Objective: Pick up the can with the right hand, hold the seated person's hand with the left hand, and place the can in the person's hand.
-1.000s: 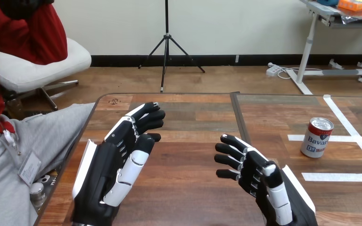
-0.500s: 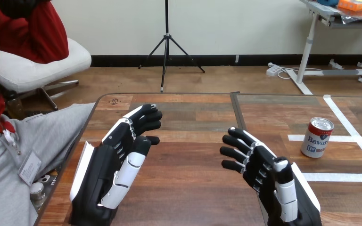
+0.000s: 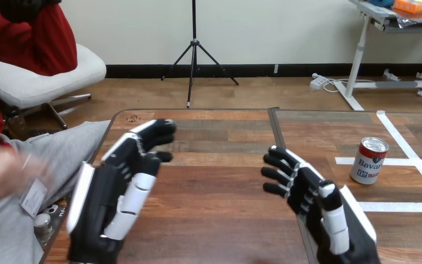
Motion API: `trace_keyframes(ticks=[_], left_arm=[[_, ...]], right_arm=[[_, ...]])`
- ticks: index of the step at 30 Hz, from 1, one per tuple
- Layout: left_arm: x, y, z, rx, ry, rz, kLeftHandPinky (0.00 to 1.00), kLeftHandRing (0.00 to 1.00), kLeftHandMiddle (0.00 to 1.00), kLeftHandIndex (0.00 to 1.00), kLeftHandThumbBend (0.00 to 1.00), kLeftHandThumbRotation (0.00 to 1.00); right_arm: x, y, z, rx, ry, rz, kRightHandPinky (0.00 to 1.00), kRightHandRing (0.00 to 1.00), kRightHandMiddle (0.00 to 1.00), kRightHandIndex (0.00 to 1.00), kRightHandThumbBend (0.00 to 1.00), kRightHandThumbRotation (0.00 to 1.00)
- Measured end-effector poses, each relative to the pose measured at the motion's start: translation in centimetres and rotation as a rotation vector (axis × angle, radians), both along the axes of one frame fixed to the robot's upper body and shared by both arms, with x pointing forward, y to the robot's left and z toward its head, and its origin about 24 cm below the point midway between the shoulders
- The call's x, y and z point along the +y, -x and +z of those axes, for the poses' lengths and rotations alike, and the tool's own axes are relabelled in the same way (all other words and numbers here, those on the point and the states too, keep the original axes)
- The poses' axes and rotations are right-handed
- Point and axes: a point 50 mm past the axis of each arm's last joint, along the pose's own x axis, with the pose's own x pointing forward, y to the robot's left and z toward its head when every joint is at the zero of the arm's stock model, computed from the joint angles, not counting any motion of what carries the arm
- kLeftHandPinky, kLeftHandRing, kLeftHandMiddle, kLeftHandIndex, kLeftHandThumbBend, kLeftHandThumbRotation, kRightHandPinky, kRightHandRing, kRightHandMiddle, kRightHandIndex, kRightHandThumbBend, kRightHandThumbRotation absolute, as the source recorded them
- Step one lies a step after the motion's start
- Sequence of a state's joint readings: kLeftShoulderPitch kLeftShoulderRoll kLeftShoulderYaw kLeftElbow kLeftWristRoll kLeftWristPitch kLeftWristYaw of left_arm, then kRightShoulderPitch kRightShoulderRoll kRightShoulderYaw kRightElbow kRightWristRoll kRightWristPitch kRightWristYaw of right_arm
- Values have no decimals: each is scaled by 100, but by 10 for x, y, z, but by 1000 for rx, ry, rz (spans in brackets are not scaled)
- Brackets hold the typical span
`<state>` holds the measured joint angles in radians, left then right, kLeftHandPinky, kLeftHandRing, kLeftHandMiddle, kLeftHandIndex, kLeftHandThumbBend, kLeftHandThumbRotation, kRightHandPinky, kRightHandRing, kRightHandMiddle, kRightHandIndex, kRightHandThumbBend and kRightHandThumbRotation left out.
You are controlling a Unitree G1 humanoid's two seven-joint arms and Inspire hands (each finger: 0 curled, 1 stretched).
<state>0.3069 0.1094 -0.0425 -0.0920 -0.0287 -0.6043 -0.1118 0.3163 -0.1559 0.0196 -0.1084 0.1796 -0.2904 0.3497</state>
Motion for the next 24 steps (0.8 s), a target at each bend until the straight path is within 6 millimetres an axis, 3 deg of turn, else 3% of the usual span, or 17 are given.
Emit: trace_keyframes(ticks=[11, 12, 17, 24], left_arm=[[7, 0, 1, -1, -17, 23, 69, 80, 78, 73, 63, 88], [7, 0, 1, -1, -17, 24, 70, 80, 77, 72, 63, 89], [7, 0, 0, 0, -17, 24, 71, 80, 77, 71, 64, 90], [7, 0, 0, 1, -16, 22, 71, 80, 77, 70, 66, 89]], right_arm=[[-19, -25, 8, -31, 154, 32, 82, 87, 89, 88, 100, 100], [-26, -36, 14, -49, 221, 40, 81, 87, 89, 88, 94, 100], [-32, -48, 20, -70, 280, 41, 83, 88, 89, 89, 88, 99], [-42, -69, 25, -79, 364, 38, 83, 89, 89, 89, 86, 98]])
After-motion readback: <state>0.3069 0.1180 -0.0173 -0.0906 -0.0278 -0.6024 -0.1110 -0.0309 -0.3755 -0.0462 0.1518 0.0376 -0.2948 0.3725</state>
